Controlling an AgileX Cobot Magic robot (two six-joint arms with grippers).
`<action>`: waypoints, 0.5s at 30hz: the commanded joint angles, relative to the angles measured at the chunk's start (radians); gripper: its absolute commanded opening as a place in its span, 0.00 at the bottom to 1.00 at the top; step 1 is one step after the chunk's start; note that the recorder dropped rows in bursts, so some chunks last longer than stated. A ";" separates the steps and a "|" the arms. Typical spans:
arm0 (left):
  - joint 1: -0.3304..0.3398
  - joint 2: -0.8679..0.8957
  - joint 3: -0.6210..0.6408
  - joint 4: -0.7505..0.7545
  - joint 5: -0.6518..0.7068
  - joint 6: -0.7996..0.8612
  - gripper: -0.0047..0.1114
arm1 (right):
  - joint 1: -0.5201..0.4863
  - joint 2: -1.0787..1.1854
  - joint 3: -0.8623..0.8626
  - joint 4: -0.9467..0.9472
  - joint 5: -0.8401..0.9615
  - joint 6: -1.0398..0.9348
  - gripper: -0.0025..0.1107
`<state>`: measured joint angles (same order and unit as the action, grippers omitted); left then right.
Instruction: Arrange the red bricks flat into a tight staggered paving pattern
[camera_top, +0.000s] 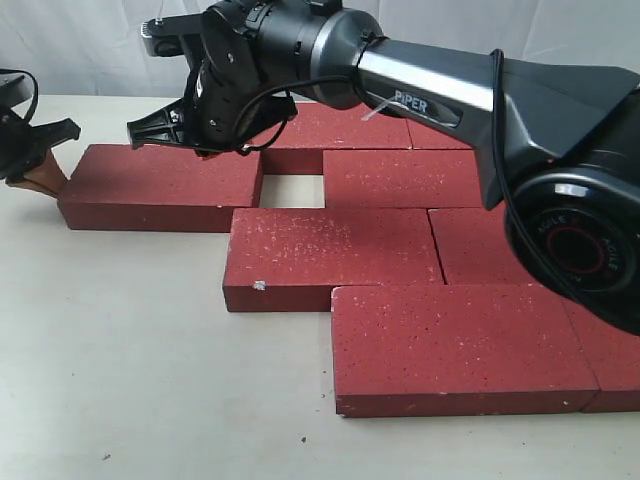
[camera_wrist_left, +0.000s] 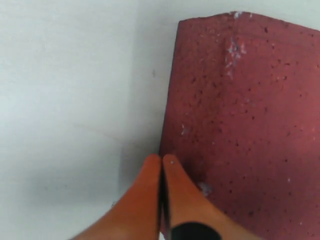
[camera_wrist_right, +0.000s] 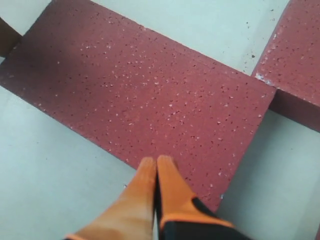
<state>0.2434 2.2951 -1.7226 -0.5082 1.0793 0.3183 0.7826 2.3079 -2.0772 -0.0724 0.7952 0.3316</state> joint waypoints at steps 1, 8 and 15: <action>0.003 0.003 0.037 -0.018 0.001 -0.003 0.04 | -0.004 -0.009 -0.001 -0.011 -0.006 0.013 0.02; 0.003 0.003 0.059 -0.087 -0.008 0.036 0.04 | -0.004 -0.009 -0.001 -0.011 -0.006 0.013 0.02; -0.004 0.003 0.059 -0.119 -0.008 0.055 0.04 | -0.004 -0.009 -0.001 -0.015 -0.006 0.012 0.02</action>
<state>0.2434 2.2951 -1.6690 -0.6047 1.0772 0.3651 0.7826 2.3079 -2.0772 -0.0741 0.7952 0.3401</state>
